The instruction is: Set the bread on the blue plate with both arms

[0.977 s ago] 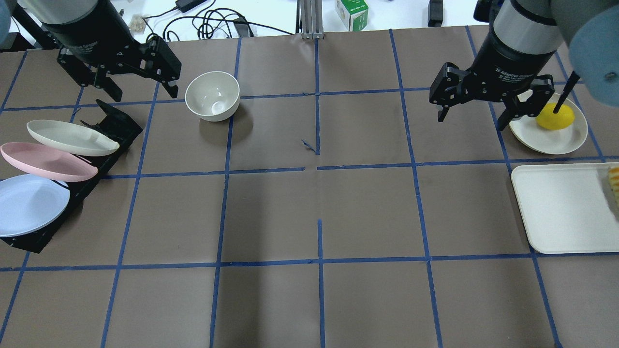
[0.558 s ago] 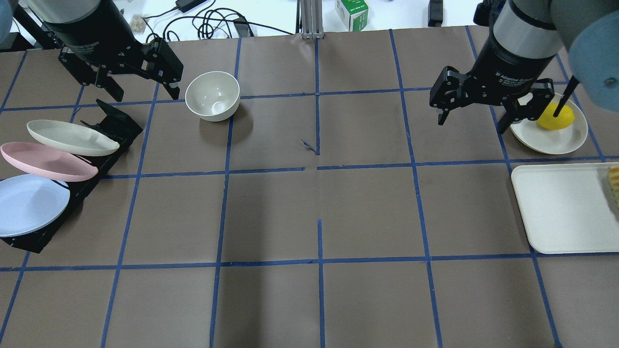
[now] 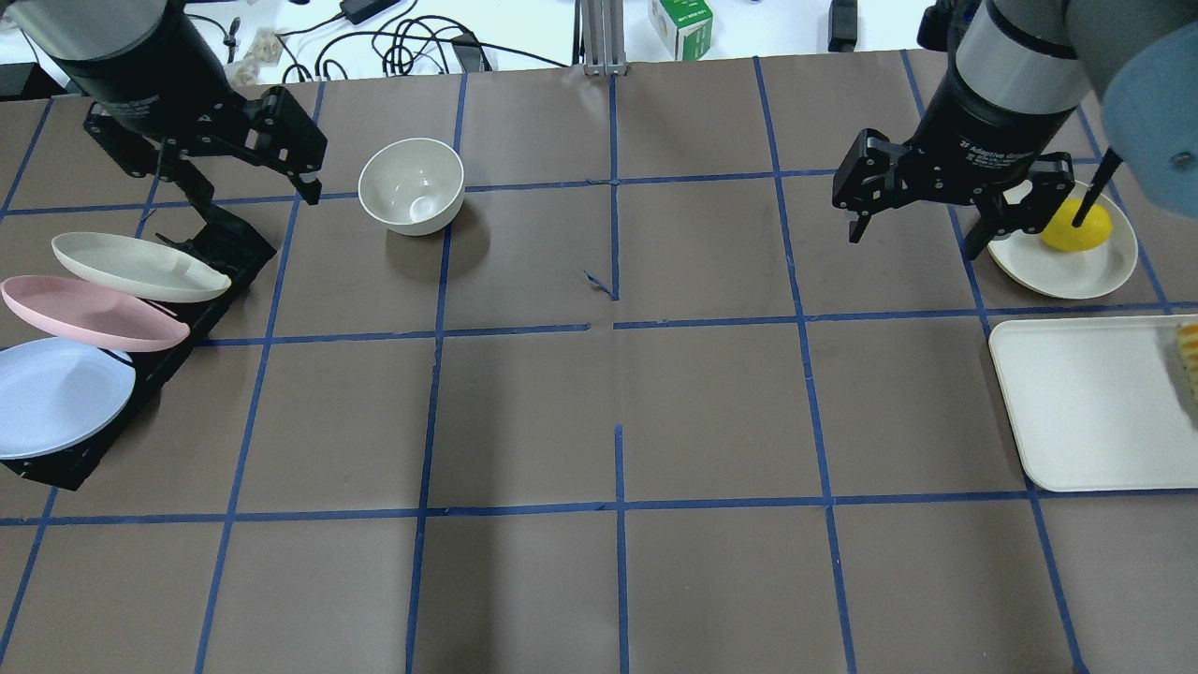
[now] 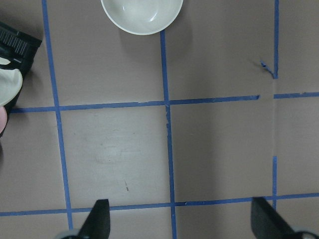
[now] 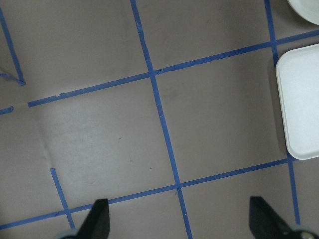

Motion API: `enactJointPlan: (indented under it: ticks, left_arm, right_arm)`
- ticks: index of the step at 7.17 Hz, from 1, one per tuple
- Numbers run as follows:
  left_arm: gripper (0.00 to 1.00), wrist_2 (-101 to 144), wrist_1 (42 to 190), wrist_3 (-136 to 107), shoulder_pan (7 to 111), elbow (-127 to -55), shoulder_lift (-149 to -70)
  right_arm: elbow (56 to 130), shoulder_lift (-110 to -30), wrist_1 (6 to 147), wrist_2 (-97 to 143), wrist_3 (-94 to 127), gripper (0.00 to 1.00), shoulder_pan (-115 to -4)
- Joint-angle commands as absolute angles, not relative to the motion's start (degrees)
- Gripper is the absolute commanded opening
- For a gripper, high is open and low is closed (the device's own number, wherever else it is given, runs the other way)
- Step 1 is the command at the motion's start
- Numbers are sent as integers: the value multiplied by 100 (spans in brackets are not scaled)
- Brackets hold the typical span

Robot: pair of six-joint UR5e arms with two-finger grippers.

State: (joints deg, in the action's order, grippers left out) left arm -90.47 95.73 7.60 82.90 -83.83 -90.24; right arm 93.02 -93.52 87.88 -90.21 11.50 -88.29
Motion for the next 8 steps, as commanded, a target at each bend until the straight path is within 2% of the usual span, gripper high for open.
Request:
enactJointPlan:
  ticks: [1,4,5,8]
  left_arm:
    - [100,-9350,9641,984,7229,-8429,-8877]
    - [100,-9941,9748,1301,5588,-8735,-9008]
    - [100,-9923,9443,1301,4859,-8832,-9174]
    - [100,-9941,7930,1301,3914,-9454,-9771]
  right_arm:
    - [9360,-9325,8911,-9211,995,100,-8720]
    - [9527,-9246,9104,-9193,-835,100,-7626]
    - [9658,-9159,9149,-9185,-1618,100,-7063]
    - [10036,-8467,10551,-9211,-3379,100,-5638]
